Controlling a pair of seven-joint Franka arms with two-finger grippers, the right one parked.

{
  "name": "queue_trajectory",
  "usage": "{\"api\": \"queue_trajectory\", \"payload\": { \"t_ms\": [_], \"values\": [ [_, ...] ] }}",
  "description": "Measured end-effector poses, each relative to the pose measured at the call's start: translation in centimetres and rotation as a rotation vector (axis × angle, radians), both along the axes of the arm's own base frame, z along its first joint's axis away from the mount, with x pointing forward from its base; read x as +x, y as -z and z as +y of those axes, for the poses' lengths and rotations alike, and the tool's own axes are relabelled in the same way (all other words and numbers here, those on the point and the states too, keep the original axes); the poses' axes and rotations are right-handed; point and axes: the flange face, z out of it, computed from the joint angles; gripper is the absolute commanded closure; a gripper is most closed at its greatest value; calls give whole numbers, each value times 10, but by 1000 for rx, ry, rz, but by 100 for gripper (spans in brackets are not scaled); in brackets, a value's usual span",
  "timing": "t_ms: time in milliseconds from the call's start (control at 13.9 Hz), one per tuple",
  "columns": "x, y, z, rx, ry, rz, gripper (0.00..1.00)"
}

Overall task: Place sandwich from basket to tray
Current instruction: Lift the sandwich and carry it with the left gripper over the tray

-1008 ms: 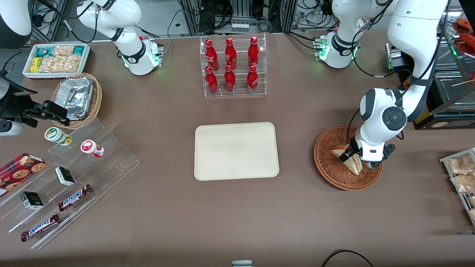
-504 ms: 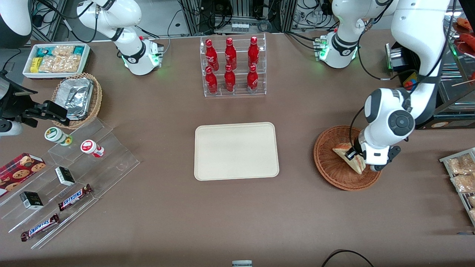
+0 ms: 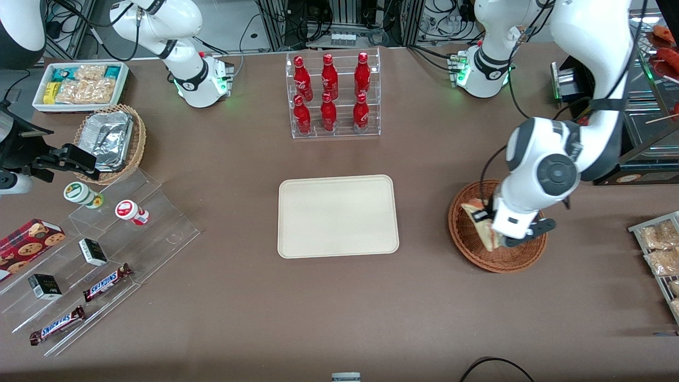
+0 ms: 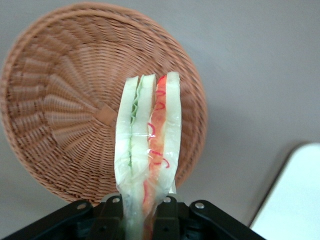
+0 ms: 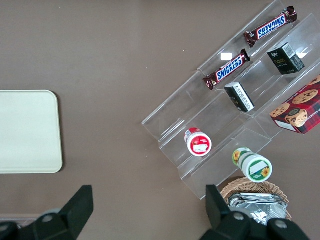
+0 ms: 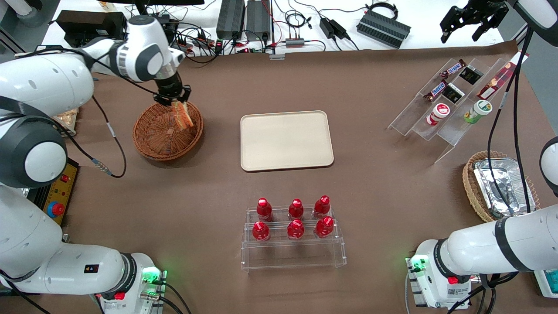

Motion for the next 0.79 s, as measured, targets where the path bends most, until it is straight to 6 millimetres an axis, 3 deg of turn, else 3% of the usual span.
{"api": "queue_trajectory", "payload": {
  "t_ms": [504, 792],
  "values": [
    [-21, 11, -147, -34, 254, -12, 100],
    [-36, 20, -215, -47, 283, -22, 100]
  ]
}}
